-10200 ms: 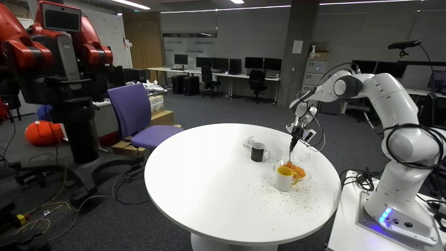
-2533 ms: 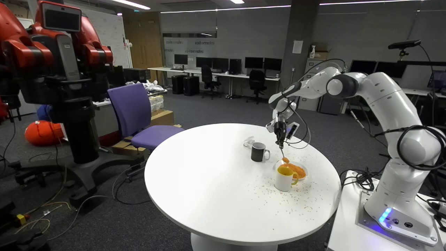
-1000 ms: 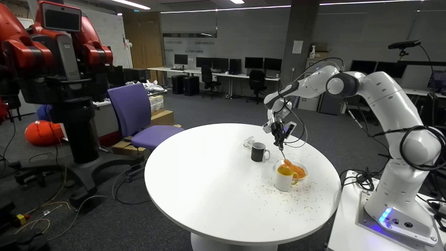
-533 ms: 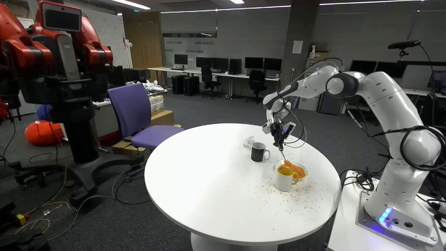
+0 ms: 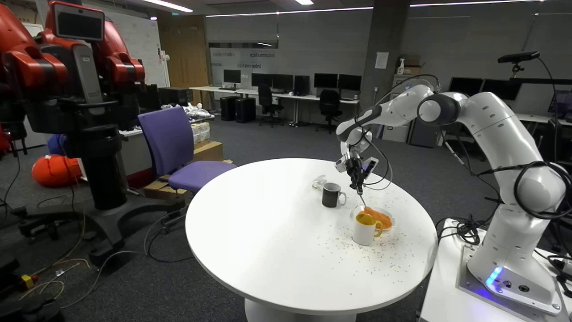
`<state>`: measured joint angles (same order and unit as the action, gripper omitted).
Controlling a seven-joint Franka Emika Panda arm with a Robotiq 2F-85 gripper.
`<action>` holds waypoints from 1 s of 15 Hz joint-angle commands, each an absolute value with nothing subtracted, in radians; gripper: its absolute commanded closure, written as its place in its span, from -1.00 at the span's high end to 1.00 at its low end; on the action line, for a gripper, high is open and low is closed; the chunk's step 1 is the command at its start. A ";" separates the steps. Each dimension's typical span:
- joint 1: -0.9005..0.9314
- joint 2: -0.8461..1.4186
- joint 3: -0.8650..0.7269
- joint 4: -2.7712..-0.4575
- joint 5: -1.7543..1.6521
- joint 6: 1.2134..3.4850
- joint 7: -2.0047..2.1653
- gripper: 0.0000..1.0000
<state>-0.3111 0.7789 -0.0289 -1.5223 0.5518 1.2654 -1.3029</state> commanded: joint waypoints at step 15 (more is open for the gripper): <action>-0.297 0.783 -0.006 -1.530 0.524 1.362 -1.282 -0.98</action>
<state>-0.2971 0.7958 -0.0193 -1.5220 0.5369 1.3431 -1.3029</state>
